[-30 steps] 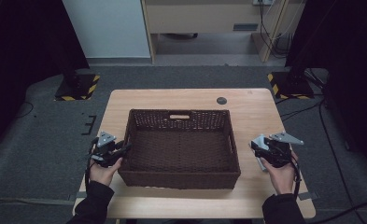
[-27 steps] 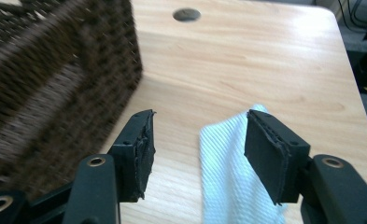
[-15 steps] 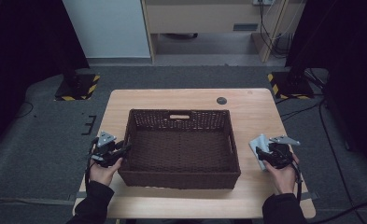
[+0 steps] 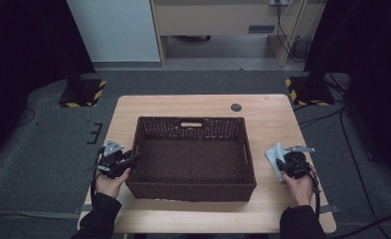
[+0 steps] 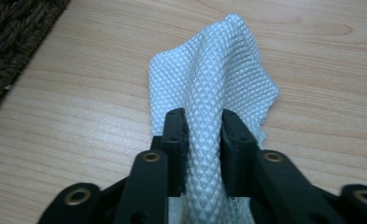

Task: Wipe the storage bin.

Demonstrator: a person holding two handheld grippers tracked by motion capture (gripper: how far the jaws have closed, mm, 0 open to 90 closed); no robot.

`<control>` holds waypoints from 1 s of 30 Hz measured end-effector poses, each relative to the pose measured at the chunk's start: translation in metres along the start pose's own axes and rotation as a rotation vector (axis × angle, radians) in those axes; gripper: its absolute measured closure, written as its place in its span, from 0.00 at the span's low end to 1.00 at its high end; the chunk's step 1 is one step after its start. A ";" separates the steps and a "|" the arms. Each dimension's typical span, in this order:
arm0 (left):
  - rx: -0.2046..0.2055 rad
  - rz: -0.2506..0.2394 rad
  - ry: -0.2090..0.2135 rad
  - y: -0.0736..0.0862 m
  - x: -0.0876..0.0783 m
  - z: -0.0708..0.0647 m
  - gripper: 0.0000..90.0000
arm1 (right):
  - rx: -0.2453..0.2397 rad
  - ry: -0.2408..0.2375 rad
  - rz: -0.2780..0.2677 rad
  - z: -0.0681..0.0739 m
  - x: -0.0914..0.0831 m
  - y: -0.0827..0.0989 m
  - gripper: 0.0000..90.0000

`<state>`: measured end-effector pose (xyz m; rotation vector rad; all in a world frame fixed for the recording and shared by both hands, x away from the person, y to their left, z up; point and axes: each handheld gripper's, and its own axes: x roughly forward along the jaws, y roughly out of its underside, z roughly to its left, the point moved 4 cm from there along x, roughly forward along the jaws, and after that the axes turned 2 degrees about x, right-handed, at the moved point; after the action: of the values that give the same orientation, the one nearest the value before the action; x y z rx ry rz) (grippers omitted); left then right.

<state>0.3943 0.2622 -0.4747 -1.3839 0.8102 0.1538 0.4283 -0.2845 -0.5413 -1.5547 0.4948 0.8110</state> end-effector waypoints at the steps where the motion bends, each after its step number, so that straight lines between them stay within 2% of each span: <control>1: 0.000 0.000 0.000 0.000 0.000 0.000 0.73 | 0.000 0.000 0.000 0.000 0.000 0.000 0.84; 5: -0.004 0.004 0.004 0.000 0.000 0.000 0.74 | 0.002 -0.010 0.008 0.001 -0.002 -0.002 0.92; 9: -0.005 0.000 0.008 0.000 0.000 0.001 0.74 | 0.011 -0.027 -0.004 0.003 -0.007 -0.004 0.92; 12: -0.002 0.001 0.008 0.000 0.000 0.001 0.74 | 0.024 -0.058 -0.058 0.004 -0.016 -0.010 0.92; 13: -0.003 0.002 0.009 0.000 0.000 0.001 0.74 | 0.034 -0.079 -0.095 0.006 -0.022 -0.014 0.92; 14: -0.002 0.002 0.009 0.000 0.000 0.001 0.74 | 0.034 -0.079 -0.095 0.006 -0.022 -0.014 0.92; 15: 0.000 0.001 0.009 0.000 -0.001 0.000 0.74 | 0.040 -0.095 -0.117 0.008 -0.026 -0.017 0.92; 19: -0.003 -0.004 0.015 0.000 0.000 0.001 0.74 | 0.022 -0.133 -0.190 0.016 -0.037 -0.027 0.92; 23: 0.003 -0.003 0.019 0.000 0.001 0.000 0.75 | 0.018 -0.147 -0.232 0.022 -0.042 -0.038 0.92; 30: 0.016 0.002 0.023 -0.002 0.003 -0.004 0.75 | 0.010 -0.143 -0.244 0.025 -0.037 -0.048 0.92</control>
<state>0.3954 0.2570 -0.4747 -1.3717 0.8309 0.1328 0.4332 -0.2575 -0.4816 -1.5006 0.1998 0.7227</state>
